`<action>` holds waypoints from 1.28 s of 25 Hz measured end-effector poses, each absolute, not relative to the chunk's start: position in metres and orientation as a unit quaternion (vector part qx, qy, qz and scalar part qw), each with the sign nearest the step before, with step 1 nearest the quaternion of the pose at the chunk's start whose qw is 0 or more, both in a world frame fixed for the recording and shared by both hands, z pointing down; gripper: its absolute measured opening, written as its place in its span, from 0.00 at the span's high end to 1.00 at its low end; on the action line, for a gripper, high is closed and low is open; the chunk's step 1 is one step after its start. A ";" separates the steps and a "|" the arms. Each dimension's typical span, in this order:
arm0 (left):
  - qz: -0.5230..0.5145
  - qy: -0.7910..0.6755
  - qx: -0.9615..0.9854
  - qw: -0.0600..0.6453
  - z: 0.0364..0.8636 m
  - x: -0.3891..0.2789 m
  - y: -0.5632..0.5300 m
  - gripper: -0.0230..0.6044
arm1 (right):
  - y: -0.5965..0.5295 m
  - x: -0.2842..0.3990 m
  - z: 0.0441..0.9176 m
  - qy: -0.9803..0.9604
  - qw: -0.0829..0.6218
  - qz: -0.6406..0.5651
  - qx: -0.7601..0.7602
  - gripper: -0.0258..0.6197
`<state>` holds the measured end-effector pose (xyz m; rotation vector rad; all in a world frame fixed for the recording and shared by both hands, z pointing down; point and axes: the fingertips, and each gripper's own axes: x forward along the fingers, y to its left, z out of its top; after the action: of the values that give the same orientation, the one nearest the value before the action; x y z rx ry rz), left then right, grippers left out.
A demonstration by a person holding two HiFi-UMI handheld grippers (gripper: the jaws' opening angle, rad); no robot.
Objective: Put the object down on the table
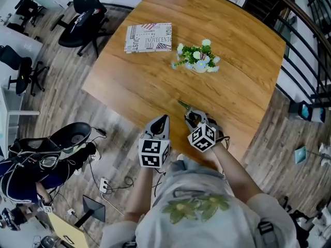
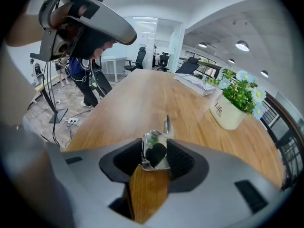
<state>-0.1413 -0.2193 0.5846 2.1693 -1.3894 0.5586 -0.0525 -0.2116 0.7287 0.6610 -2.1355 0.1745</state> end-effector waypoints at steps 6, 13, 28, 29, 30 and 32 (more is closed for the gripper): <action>0.208 -0.506 0.801 0.243 0.578 -0.136 -0.219 0.94 | -0.210 -0.052 0.719 -0.863 0.418 0.104 0.263 0.65; 0.203 -0.503 0.809 0.228 0.567 -0.131 -0.213 0.94 | -0.215 -0.050 0.678 -0.879 0.339 0.172 0.288 0.65; 0.166 -0.514 0.815 0.210 0.531 -0.129 -0.198 0.94 | -0.220 -0.037 0.577 -0.897 0.210 0.199 0.334 0.82; 0.162 -0.514 0.816 0.210 0.529 -0.129 -0.197 0.94 | -0.218 -0.036 0.572 -0.898 0.206 0.198 0.335 0.85; 0.157 -0.514 0.817 0.210 0.526 -0.128 -0.196 0.94 | -0.217 -0.035 0.567 -0.899 0.201 0.195 0.337 0.88; 0.151 -0.513 0.819 0.210 0.522 -0.126 -0.193 0.94 | -0.214 -0.034 0.557 -0.901 0.196 0.185 0.340 0.94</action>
<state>-0.1255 -0.1934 0.5219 2.2769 -1.4261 0.4186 -0.0336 -0.2140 0.5566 0.9536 -2.5246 0.5174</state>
